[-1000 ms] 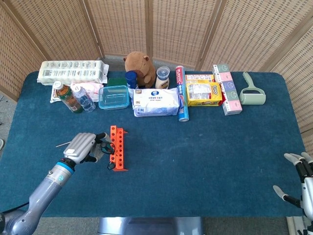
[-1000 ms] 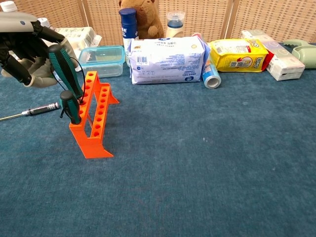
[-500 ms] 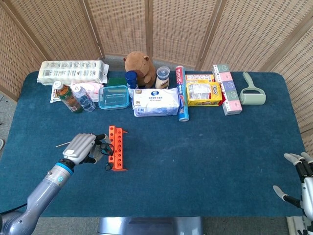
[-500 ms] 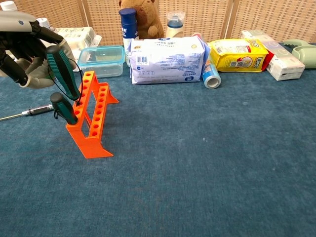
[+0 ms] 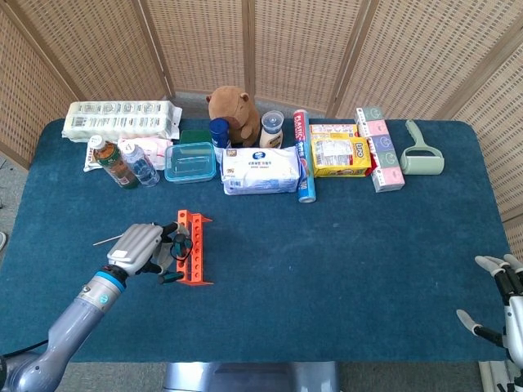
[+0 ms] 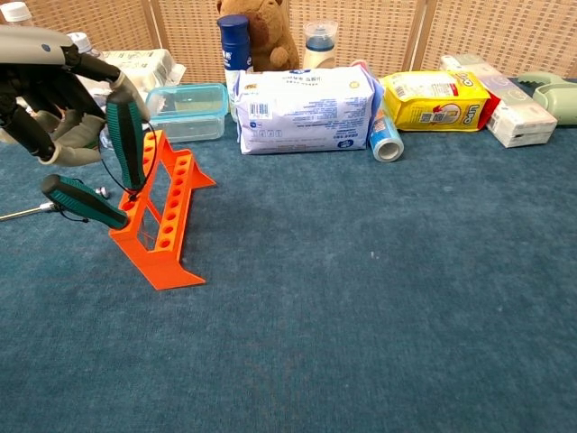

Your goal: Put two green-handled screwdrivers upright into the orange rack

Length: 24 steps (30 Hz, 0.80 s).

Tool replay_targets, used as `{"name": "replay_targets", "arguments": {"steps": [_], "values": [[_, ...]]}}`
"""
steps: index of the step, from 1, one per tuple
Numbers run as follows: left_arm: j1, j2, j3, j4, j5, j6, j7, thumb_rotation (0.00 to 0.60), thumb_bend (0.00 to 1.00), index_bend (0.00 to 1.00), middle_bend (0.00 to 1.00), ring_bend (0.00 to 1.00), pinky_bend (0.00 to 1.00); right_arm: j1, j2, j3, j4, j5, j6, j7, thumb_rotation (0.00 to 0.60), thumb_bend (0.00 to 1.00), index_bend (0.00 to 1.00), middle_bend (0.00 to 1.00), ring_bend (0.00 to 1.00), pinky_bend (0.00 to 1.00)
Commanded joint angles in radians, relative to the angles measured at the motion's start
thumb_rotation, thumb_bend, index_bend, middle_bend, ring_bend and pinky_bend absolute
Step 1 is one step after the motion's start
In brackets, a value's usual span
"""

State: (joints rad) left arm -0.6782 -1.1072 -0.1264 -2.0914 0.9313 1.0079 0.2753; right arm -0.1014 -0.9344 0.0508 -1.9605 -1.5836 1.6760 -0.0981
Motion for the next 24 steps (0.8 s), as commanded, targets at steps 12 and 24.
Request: {"name": "replay_targets", "arguments": {"steps": [12, 24], "values": [[0.000, 0.000, -0.007, -0.015, 0.017, 0.016, -0.019, 0.600, 0.43, 0.28, 0.48, 0.67, 0.83, -0.001, 0.002, 0.001, 0.000, -0.001, 0.004, 0.005, 0.600, 0.10, 0.22, 0.25, 0.15, 0.00], [0.053, 0.104, -0.019, -0.079, 0.112, 0.043, -0.117, 0.600, 0.42, 0.27, 0.42, 0.61, 0.81, -0.004, 0.001, -0.002, -0.001, -0.009, 0.008, 0.000, 0.600, 0.10, 0.22, 0.25, 0.15, 0.00]]}}
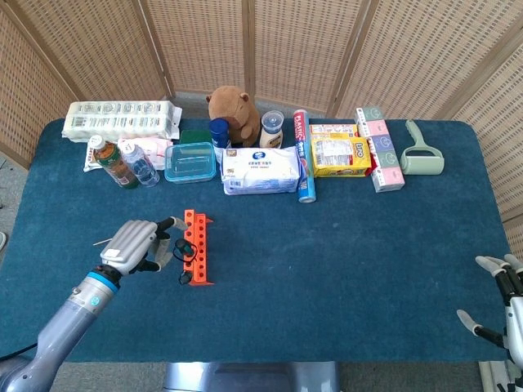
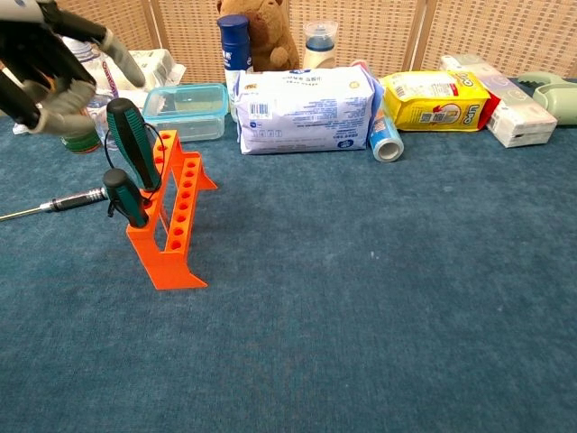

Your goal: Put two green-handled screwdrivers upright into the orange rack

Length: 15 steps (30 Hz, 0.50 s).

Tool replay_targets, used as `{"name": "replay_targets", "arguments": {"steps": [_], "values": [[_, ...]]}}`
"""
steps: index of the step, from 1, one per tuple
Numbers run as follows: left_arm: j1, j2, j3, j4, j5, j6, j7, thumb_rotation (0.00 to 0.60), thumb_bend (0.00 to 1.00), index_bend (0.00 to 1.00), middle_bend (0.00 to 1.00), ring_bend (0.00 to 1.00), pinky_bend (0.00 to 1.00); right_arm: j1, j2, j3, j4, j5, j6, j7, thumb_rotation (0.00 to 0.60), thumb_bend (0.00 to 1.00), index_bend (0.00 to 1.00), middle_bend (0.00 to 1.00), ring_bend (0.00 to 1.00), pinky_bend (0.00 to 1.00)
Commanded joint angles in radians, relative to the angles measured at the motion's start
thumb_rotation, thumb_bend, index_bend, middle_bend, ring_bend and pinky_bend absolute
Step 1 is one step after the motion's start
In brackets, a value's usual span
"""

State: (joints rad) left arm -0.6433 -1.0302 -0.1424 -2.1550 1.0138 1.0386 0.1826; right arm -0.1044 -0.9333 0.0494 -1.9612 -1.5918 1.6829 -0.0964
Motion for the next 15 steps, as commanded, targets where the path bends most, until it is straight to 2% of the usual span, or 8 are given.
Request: {"name": "replay_targets", "arguments": {"steps": [1, 2, 4, 7, 9, 10, 15], "values": [[0.031, 0.047, -0.001, -0.022, 0.052, 0.019, -0.038, 0.600, 0.41, 0.23, 0.38, 0.56, 0.79, -0.001, -0.001, 0.000, 0.000, -0.002, 0.002, -0.003, 0.600, 0.10, 0.22, 0.25, 0.15, 0.00], [0.041, 0.063, 0.002, -0.027, 0.071, 0.027, -0.046, 0.600, 0.39, 0.20, 0.34, 0.51, 0.76, -0.001, -0.002, 0.000, 0.000, -0.002, 0.002, -0.005, 0.600, 0.10, 0.22, 0.25, 0.15, 0.00], [0.076, 0.108, 0.016, -0.030, 0.135, 0.062, -0.048, 0.600, 0.32, 0.07, 0.19, 0.32, 0.63, -0.001, -0.002, -0.001, -0.001, -0.002, 0.000, -0.009, 0.600, 0.10, 0.22, 0.25, 0.15, 0.00], [0.119, 0.137, 0.036, -0.019, 0.218, 0.119, -0.041, 0.600, 0.23, 0.00, 0.05, 0.11, 0.47, -0.001, -0.004, -0.002, 0.000, -0.003, -0.001, -0.015, 0.600, 0.10, 0.22, 0.25, 0.15, 0.00], [0.160, 0.149, 0.055, 0.007, 0.295, 0.178, -0.037, 0.600, 0.18, 0.00, 0.01, 0.03, 0.39, 0.000, -0.007, -0.001, 0.002, -0.003, -0.002, -0.021, 0.600, 0.09, 0.22, 0.24, 0.15, 0.00], [0.208, 0.162, 0.077, 0.053, 0.369, 0.257, -0.007, 0.600, 0.16, 0.00, 0.00, 0.01, 0.35, 0.002, -0.009, 0.000, 0.004, -0.002, -0.004, -0.028, 0.600, 0.09, 0.22, 0.23, 0.15, 0.00], [0.326, 0.136, 0.136, 0.178, 0.527, 0.423, -0.016, 0.600, 0.12, 0.00, 0.00, 0.00, 0.19, 0.009, -0.017, 0.005, 0.010, 0.013, -0.015, -0.044, 0.600, 0.04, 0.21, 0.20, 0.13, 0.00]]}}
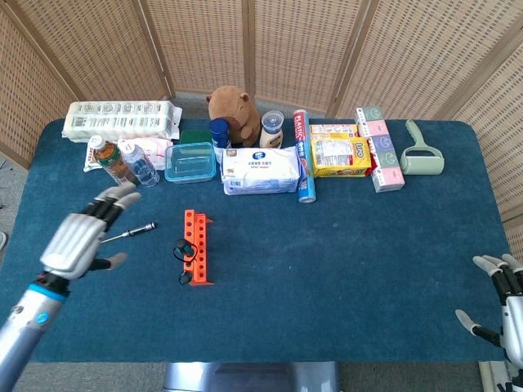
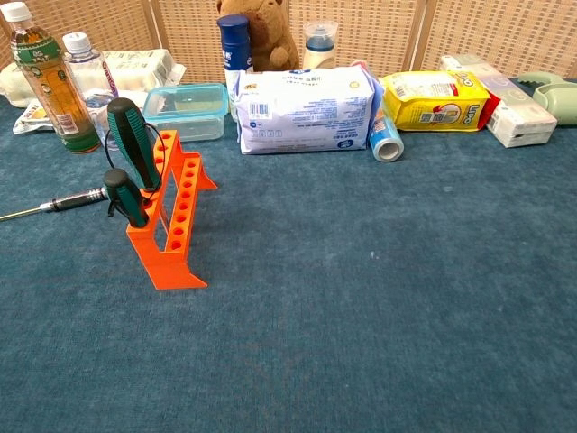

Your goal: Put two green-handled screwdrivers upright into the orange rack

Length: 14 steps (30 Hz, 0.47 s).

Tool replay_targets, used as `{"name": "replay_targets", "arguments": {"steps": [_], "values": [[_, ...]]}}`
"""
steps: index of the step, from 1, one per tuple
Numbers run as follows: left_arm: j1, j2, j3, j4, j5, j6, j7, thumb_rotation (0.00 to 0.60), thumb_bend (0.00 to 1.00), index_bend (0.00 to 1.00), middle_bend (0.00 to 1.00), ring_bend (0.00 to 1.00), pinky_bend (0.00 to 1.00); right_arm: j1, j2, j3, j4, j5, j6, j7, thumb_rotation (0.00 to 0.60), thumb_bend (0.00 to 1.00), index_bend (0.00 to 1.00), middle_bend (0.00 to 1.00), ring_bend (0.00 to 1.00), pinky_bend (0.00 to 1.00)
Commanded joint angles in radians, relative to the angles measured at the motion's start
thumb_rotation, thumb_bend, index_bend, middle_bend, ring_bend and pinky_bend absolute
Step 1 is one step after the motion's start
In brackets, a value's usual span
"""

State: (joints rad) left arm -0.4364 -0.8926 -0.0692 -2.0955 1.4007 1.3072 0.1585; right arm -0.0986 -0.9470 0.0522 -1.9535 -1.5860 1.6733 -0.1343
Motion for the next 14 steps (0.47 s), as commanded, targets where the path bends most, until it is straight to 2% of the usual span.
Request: {"name": "replay_targets", "arguments": {"steps": [1, 4, 10, 14], "values": [[0.141, -0.008, 0.074, 0.142, 0.159, 0.180, 0.006, 0.600, 0.11, 0.00, 0.00, 0.00, 0.18, 0.005, -0.004, 0.004, 0.003, 0.012, -0.010, -0.010, 0.600, 0.04, 0.20, 0.19, 0.13, 0.00], [0.214, -0.039, 0.111, 0.227, 0.199, 0.252, -0.016, 0.600, 0.11, 0.00, 0.00, 0.00, 0.15, 0.011, -0.011, 0.011, 0.007, 0.028, -0.017, -0.025, 0.600, 0.04, 0.20, 0.18, 0.12, 0.00], [0.322, -0.112, 0.148, 0.340, 0.190, 0.339, -0.049, 0.600, 0.11, 0.00, 0.00, 0.00, 0.13, 0.012, -0.020, 0.011, 0.005, 0.035, -0.019, -0.044, 0.600, 0.04, 0.20, 0.18, 0.12, 0.00], [0.370, -0.129, 0.159, 0.359, 0.180, 0.371, -0.072, 0.600, 0.11, 0.00, 0.00, 0.00, 0.13, 0.013, -0.025, 0.010, 0.005, 0.032, -0.019, -0.054, 0.600, 0.04, 0.20, 0.18, 0.12, 0.00]]}}
